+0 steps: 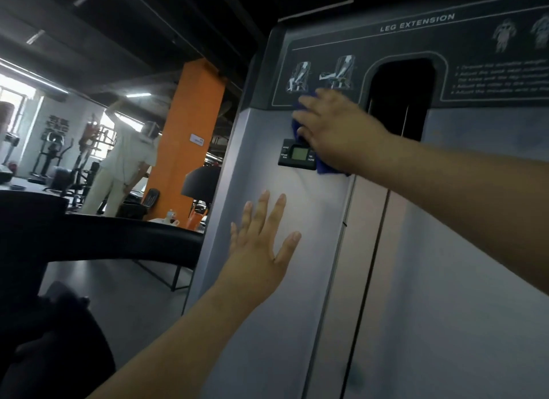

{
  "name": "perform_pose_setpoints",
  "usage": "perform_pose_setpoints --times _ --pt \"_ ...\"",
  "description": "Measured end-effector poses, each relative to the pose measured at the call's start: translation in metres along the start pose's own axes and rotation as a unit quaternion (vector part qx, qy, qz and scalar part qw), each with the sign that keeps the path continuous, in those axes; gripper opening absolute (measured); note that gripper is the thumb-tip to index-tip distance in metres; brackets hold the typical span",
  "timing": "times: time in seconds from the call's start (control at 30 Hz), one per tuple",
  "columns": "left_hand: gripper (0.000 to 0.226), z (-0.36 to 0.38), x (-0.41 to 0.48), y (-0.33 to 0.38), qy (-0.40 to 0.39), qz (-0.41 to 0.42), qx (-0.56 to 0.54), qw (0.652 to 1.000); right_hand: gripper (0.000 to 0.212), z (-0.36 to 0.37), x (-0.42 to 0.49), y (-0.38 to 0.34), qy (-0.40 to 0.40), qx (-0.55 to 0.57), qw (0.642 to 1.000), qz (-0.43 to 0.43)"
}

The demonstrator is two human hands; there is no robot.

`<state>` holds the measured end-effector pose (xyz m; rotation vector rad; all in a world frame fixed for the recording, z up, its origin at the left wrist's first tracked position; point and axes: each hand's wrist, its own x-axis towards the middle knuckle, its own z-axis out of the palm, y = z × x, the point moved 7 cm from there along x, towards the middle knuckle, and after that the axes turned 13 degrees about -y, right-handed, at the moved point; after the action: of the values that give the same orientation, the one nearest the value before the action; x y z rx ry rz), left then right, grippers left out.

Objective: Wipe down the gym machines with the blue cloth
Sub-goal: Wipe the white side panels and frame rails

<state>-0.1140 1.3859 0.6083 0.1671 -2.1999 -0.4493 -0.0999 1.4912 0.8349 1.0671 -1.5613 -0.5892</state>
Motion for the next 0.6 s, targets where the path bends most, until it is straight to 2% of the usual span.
perform_pose_setpoints --times 0.07,0.1,0.13,0.23,0.27,0.3,0.37,0.43,0.5,0.6 --pt "0.073 -0.002 -0.002 -0.002 -0.01 0.009 0.005 1.0 0.046 0.004 -0.002 -0.035 -0.049 -0.007 0.993 -0.108" --pt "0.073 -0.004 -0.003 -0.004 -0.016 0.014 0.015 1.0 0.048 0.004 0.0 -0.037 -0.049 -0.016 0.991 -0.123" --pt "0.074 -0.006 -0.004 -0.007 -0.023 0.019 0.031 0.999 0.051 0.001 0.006 -0.029 -0.027 -0.028 0.994 -0.103" --pt "0.076 -0.012 -0.007 -0.021 -0.028 0.022 0.079 0.996 0.052 -0.005 0.026 0.008 0.018 -0.026 0.999 0.038" --pt "0.077 -0.012 -0.009 -0.026 -0.023 0.021 0.084 0.996 0.052 -0.004 0.033 0.006 0.016 -0.026 0.998 0.052" --pt "0.077 -0.012 -0.012 -0.03 -0.017 0.022 0.082 0.996 0.055 -0.001 0.04 -0.005 -0.004 -0.038 0.999 0.038" --pt "0.078 -0.009 -0.017 -0.036 -0.004 0.029 0.073 0.997 0.071 0.006 0.049 -0.044 -0.055 -0.074 0.995 -0.047" --pt "0.079 -0.004 -0.019 -0.042 0.008 0.03 0.07 0.997 0.077 0.011 0.056 -0.069 -0.069 -0.067 0.991 -0.096" --pt "0.082 -0.003 -0.02 -0.047 0.02 0.026 0.06 0.998 0.083 0.008 0.072 -0.061 -0.054 -0.075 0.994 -0.066" --pt "0.085 -0.003 -0.024 -0.051 0.033 0.028 0.048 0.998 0.085 0.007 0.089 -0.038 -0.053 -0.042 0.997 0.043"
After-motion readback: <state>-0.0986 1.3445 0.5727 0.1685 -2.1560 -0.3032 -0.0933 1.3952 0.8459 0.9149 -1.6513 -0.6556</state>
